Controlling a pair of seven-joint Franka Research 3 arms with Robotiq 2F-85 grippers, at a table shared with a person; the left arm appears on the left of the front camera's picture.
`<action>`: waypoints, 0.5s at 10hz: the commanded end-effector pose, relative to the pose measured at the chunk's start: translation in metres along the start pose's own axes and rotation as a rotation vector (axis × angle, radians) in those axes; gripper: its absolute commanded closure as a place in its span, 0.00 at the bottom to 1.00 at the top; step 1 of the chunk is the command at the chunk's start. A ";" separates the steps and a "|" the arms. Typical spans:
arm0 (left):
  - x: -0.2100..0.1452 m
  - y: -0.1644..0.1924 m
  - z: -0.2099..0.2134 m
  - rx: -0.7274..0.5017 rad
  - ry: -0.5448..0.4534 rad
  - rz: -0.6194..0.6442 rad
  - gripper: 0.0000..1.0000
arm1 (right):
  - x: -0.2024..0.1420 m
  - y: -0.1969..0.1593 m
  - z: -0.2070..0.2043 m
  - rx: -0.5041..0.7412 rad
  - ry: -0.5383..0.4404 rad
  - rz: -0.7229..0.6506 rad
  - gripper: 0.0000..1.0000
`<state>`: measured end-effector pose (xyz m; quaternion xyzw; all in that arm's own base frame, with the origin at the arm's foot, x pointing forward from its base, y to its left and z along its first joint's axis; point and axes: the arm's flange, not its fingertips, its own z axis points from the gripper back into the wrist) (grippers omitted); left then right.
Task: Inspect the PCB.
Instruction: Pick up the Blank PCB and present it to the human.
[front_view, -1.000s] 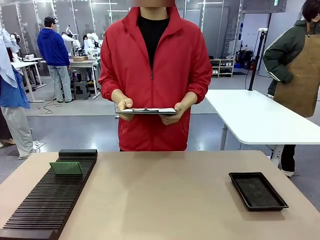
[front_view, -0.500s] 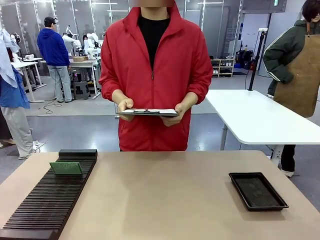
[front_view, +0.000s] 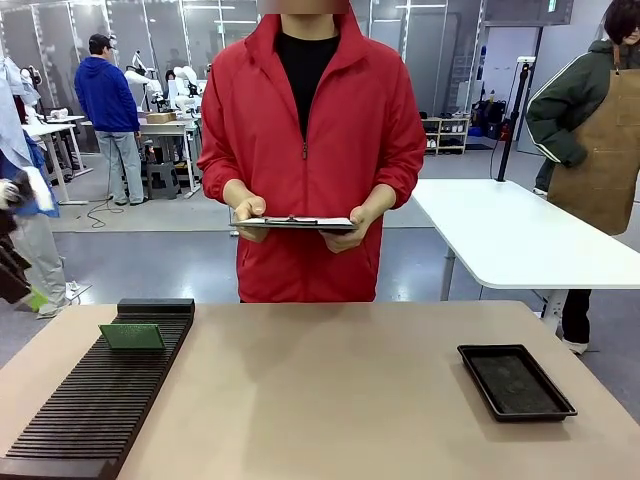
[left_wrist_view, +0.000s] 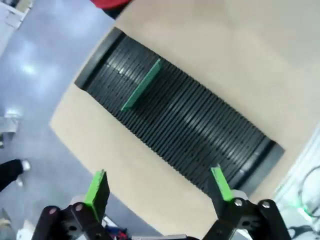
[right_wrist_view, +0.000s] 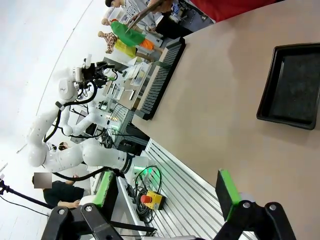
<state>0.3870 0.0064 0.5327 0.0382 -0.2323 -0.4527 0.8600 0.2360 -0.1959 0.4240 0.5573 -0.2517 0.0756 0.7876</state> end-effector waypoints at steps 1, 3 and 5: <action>0.019 0.028 -0.020 -0.013 0.041 -0.047 0.00 | 0.001 0.000 0.001 0.013 -0.009 0.023 0.00; 0.019 0.024 -0.023 -0.069 0.023 -0.034 0.00 | 0.001 0.000 0.001 0.013 -0.009 0.023 0.00; 0.018 0.015 -0.030 -0.038 0.053 -0.054 0.00 | 0.001 0.000 0.001 0.013 -0.009 0.023 0.00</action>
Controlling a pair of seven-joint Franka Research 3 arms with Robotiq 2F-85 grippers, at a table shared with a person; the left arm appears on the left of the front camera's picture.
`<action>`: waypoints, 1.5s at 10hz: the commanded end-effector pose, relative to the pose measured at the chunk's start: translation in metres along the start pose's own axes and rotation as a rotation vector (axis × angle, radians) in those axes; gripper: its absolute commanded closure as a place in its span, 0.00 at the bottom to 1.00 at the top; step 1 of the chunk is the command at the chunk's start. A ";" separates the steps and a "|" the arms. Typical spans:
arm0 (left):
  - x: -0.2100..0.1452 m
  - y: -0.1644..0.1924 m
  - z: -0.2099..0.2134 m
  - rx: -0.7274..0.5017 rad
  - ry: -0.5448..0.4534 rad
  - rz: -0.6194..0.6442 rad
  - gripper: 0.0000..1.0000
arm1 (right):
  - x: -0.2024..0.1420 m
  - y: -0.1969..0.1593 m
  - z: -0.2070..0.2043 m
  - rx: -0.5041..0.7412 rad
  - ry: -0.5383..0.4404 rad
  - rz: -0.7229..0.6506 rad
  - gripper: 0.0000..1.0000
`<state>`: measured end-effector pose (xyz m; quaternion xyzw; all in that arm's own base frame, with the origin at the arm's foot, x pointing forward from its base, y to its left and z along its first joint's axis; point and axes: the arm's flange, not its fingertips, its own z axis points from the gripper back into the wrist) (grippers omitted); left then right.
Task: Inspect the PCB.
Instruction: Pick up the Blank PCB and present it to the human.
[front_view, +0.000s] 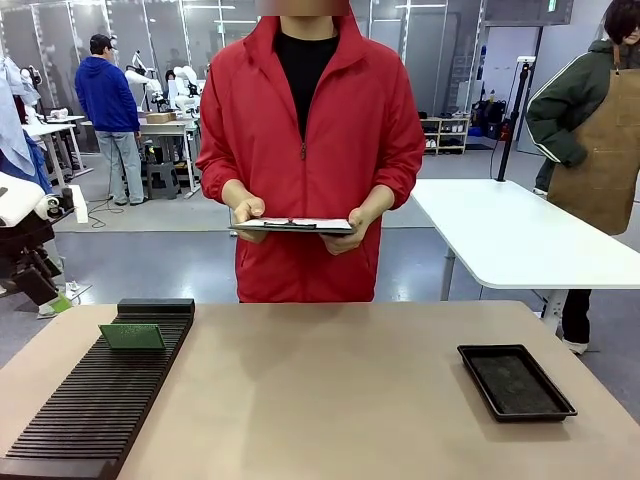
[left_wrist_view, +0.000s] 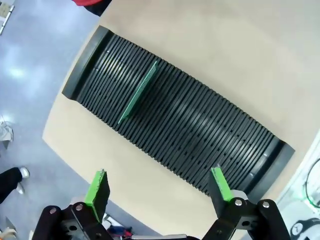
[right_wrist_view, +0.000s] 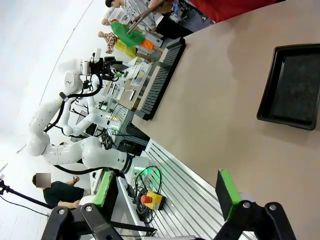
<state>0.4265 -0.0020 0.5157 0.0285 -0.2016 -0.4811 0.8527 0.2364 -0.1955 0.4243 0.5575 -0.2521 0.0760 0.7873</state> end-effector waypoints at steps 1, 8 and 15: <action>-0.002 -0.005 0.003 0.019 0.016 0.000 0.00 | 0.001 0.000 0.001 0.013 -0.008 0.022 0.00; 0.025 0.037 -0.067 -0.021 0.167 -0.480 0.00 | 0.001 0.000 0.001 0.013 -0.008 0.022 0.00; 0.030 0.060 -0.159 -0.025 0.210 -0.535 0.00 | 0.001 0.000 0.001 0.013 -0.008 0.022 0.00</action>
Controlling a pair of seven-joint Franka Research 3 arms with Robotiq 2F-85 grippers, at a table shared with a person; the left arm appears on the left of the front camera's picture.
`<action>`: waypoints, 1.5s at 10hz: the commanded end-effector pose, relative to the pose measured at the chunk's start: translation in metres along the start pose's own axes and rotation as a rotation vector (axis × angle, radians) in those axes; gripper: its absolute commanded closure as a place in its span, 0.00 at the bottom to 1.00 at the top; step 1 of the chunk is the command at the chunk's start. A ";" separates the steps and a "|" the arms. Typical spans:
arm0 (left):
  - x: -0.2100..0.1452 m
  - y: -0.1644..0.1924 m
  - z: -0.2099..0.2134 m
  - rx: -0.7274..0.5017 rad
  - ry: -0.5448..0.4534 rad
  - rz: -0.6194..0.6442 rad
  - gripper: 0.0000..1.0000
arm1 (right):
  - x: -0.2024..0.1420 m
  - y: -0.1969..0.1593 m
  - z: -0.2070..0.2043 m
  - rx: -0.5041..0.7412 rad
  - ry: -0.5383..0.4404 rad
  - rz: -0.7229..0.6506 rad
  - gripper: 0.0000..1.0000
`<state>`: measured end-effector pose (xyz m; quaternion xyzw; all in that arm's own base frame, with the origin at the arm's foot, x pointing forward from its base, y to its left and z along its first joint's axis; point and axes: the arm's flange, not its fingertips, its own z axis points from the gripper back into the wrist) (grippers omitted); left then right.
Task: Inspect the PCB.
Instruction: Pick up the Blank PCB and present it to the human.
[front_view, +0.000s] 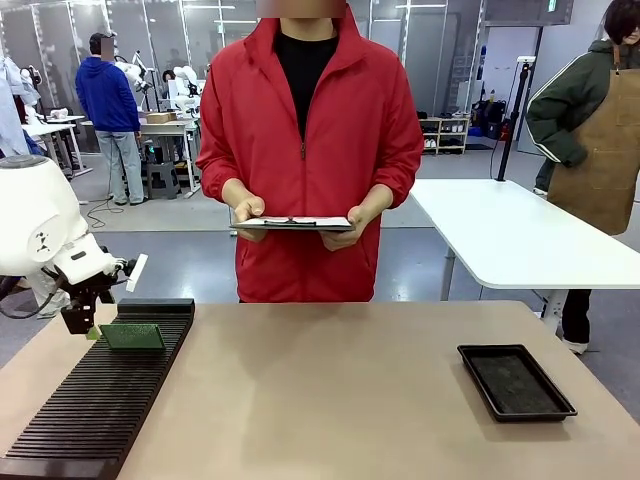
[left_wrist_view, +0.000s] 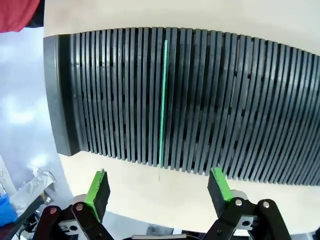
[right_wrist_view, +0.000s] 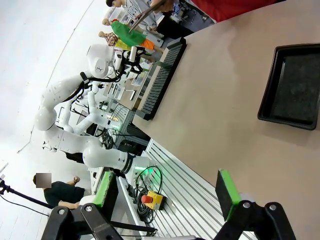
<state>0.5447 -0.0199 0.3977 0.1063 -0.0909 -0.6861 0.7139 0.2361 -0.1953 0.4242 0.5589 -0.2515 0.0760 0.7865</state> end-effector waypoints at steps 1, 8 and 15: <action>0.000 0.003 -0.011 0.014 0.022 0.028 0.00 | 0.001 0.000 0.001 0.009 -0.008 0.023 0.00; 0.005 0.001 -0.033 0.019 0.032 -0.010 1.00 | 0.001 0.000 0.001 0.009 -0.008 0.023 0.00; 0.003 -0.001 -0.021 0.006 0.035 -0.022 1.00 | 0.001 0.000 0.001 0.009 -0.008 0.023 0.00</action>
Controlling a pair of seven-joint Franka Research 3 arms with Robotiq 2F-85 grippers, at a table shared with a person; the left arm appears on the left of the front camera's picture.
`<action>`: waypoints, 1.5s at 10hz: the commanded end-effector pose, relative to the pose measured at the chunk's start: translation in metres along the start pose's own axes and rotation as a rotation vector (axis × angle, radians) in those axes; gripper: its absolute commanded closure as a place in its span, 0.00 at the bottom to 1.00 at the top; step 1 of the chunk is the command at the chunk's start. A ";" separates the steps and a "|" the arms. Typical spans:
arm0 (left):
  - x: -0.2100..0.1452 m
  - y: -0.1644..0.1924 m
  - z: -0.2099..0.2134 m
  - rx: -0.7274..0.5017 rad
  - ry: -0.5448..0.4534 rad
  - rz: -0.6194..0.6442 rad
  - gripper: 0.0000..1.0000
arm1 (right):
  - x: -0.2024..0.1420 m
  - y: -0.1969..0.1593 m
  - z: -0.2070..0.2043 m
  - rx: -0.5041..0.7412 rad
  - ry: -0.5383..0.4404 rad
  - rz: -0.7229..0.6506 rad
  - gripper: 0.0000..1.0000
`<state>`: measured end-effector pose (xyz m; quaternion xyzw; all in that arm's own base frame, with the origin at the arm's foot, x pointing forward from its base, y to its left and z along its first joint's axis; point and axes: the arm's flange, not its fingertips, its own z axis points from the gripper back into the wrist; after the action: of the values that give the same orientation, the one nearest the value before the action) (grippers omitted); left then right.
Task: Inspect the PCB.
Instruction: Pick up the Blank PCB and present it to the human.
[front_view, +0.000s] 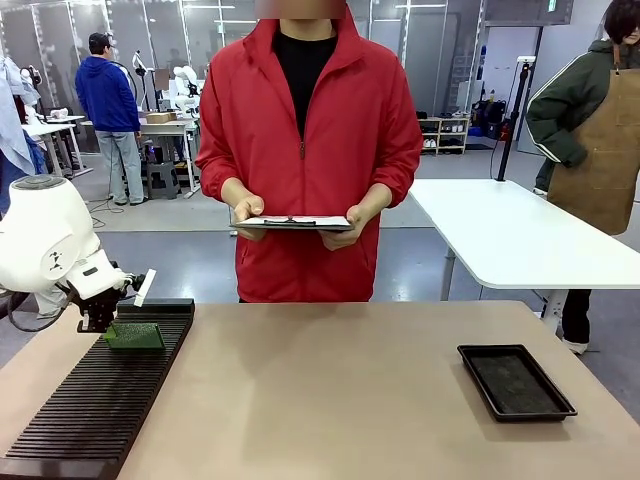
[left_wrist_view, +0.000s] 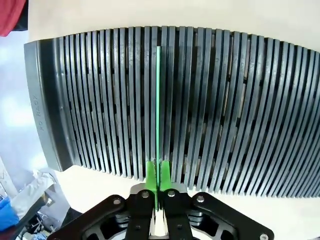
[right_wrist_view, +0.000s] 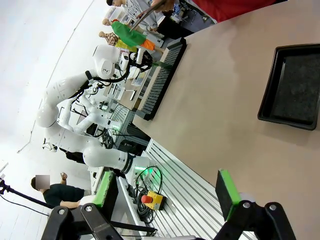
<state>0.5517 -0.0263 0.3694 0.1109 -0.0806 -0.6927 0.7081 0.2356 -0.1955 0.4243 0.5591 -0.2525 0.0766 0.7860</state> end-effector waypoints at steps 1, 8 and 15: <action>-0.004 -0.006 0.029 0.033 0.026 0.038 1.00 | 0.002 0.000 0.001 0.008 -0.007 0.021 0.00; -0.077 0.016 0.094 -0.542 -0.621 0.876 1.00 | 0.002 0.000 0.001 0.008 -0.007 0.021 0.00; -0.080 0.001 0.072 -0.572 -0.568 0.805 1.00 | 0.002 0.000 0.001 0.008 -0.007 0.021 0.00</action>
<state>0.5327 0.0489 0.4400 -0.3265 -0.1048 -0.3525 0.8708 0.2356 -0.1954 0.4244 0.5589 -0.2522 0.0769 0.7862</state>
